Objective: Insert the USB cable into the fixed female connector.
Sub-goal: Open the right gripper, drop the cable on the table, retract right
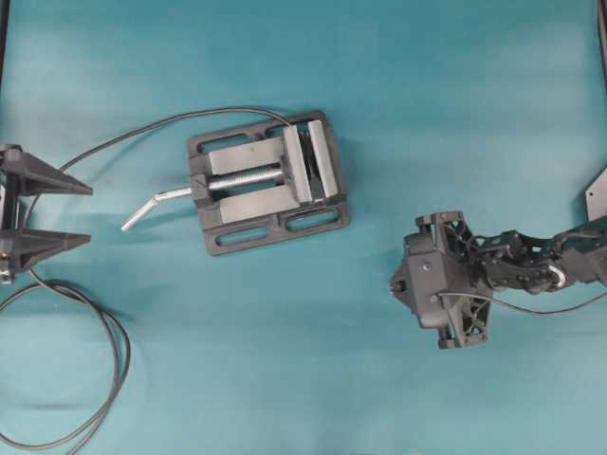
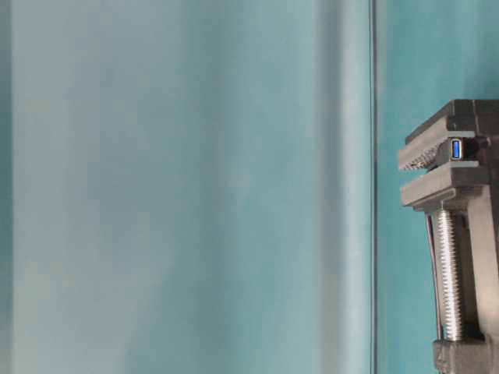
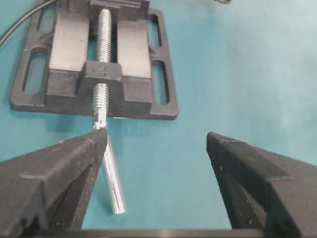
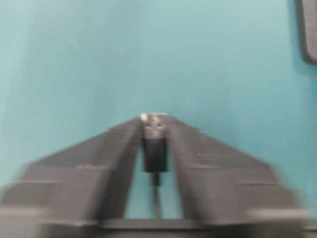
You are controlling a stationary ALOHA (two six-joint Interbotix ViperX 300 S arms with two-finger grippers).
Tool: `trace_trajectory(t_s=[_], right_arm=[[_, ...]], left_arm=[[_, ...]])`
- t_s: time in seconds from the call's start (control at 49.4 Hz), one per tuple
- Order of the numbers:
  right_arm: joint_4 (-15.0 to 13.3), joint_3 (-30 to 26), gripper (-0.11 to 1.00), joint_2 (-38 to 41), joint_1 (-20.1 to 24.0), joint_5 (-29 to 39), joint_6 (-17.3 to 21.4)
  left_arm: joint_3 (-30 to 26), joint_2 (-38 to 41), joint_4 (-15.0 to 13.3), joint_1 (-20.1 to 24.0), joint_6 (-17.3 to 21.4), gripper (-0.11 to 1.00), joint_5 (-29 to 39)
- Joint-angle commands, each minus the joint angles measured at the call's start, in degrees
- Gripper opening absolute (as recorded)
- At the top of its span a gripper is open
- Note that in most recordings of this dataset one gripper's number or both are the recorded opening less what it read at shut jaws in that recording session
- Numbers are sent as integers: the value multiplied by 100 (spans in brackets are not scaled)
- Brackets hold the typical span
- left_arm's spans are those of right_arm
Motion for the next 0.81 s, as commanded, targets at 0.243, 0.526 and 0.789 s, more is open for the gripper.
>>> trace_trajectory(t_s=[0.243,0.526,0.789], right_arm=[[-18,-70,71,-141,0,-62,18],[-18,114,66,-536,-9,-97,-18],[-18,853,66,-1942,-9,-536,-9]], left_arm=[[-79,79,18,-123,-53,96,-18],[-79,79,18,-123,-53,96,-18],[-70,79,18,-123,-62,96,-35]])
